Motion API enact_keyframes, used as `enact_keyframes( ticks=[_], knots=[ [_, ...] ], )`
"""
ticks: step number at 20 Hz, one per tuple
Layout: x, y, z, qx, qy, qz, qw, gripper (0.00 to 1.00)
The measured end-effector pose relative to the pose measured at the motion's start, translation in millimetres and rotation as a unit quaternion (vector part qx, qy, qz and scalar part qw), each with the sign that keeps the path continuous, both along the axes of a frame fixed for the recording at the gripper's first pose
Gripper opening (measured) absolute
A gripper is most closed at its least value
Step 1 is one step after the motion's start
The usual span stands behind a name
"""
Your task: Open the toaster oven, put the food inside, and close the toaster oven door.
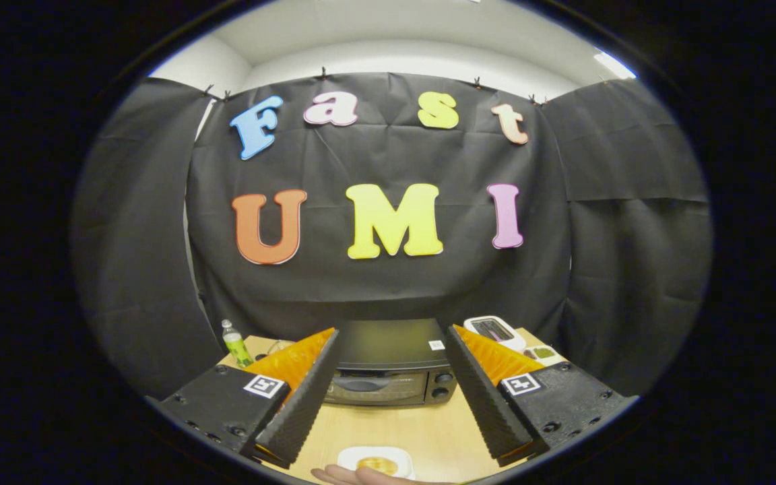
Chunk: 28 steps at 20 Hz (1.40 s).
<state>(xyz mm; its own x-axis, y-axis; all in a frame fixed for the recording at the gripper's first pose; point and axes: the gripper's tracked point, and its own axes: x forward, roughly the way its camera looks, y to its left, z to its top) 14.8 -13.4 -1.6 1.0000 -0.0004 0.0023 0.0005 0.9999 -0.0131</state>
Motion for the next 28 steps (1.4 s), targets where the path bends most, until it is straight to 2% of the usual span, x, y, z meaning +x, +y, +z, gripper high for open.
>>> enact_keyframes(
  ticks=[7, 13, 24, 26, 28],
  knots=[
    [7.0, -0.3, 5.8, -0.017, -0.018, 0.000, 1.000, 1.00],
    [47.4, 12.8, -17.3, -0.025, -0.013, 0.009, 1.000, 1.00],
    [171.1, 56.0, -125.2, -0.021, 0.078, 0.029, 0.996, 1.00],
    [186.7, 55.2, -145.5, -0.012, 0.077, 0.018, 0.997, 1.00],
    [199.1, 51.2, -161.2, -0.032, 0.076, -0.001, 0.997, 1.00]
  ],
)
